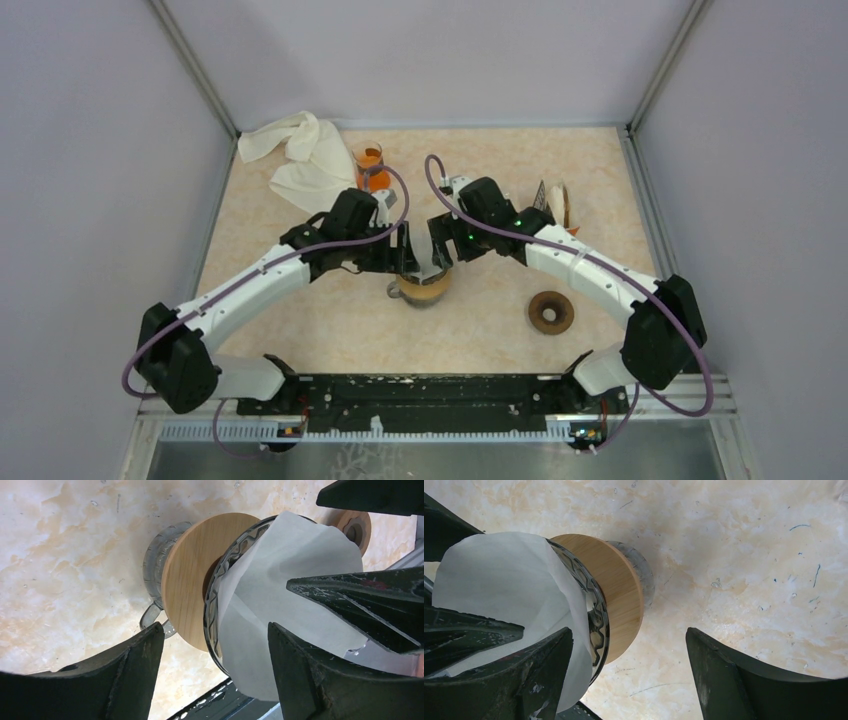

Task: Place the coffee filter in the dripper
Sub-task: Place the coffee filter in the coffee dripper.

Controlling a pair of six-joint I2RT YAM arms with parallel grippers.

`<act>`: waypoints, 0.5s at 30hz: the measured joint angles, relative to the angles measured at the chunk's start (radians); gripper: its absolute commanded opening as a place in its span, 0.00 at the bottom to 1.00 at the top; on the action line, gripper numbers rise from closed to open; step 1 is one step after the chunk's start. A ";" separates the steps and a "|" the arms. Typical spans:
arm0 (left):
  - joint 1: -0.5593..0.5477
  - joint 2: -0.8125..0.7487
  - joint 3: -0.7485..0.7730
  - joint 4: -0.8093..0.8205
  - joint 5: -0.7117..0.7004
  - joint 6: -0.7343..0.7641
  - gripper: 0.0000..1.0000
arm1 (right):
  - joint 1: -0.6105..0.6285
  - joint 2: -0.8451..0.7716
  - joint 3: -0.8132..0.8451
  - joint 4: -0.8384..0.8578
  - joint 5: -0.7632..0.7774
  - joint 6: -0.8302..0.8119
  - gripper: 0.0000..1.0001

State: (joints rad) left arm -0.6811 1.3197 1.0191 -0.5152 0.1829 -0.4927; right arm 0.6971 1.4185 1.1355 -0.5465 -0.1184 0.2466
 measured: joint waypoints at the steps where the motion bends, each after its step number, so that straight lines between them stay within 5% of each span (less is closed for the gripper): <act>1: 0.000 -0.004 0.000 -0.001 -0.003 0.000 0.81 | 0.000 0.000 0.000 0.000 0.002 0.000 0.84; 15: 0.003 -0.057 0.010 -0.035 -0.076 0.000 0.73 | 0.000 -0.029 0.013 -0.008 0.058 0.000 0.83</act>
State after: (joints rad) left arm -0.6781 1.2625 1.0290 -0.5499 0.1074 -0.4927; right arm 0.6971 1.3891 1.1484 -0.5549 -0.0601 0.2466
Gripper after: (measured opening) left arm 0.753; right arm 0.836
